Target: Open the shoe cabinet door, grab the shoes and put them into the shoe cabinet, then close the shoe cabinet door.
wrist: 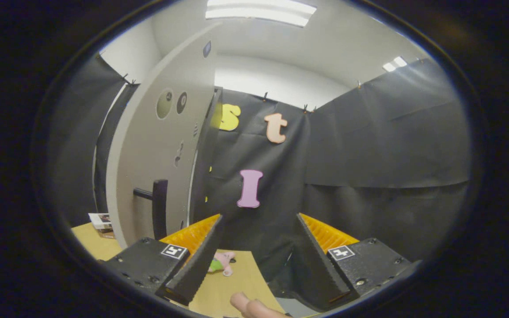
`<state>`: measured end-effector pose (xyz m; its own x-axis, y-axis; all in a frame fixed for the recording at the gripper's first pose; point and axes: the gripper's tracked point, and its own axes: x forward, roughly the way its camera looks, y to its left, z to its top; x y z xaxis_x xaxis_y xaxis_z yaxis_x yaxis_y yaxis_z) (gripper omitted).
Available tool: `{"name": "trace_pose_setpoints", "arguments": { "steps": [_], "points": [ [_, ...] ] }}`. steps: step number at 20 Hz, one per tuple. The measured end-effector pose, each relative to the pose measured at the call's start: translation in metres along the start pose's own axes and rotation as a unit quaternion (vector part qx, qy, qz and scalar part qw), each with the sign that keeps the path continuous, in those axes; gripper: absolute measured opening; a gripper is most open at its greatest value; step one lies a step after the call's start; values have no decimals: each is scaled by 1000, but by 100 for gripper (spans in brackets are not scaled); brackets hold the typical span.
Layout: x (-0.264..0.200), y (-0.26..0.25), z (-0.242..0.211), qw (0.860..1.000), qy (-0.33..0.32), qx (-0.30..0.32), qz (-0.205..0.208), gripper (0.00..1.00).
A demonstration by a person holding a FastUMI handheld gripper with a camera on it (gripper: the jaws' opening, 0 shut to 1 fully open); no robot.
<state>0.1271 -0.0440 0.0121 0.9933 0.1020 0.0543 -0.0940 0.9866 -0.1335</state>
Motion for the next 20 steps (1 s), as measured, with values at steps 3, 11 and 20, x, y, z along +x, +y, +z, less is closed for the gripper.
{"name": "trace_pose_setpoints", "arguments": {
  "steps": [3, 11, 20],
  "points": [
    [15, 40, -18, 996, 31, 21, 85, 99],
    [15, 49, -18, 993, 35, 33, 109, 93],
    [-1, 105, -12, 992, 28, 33, 121, 93]
  ]
}}
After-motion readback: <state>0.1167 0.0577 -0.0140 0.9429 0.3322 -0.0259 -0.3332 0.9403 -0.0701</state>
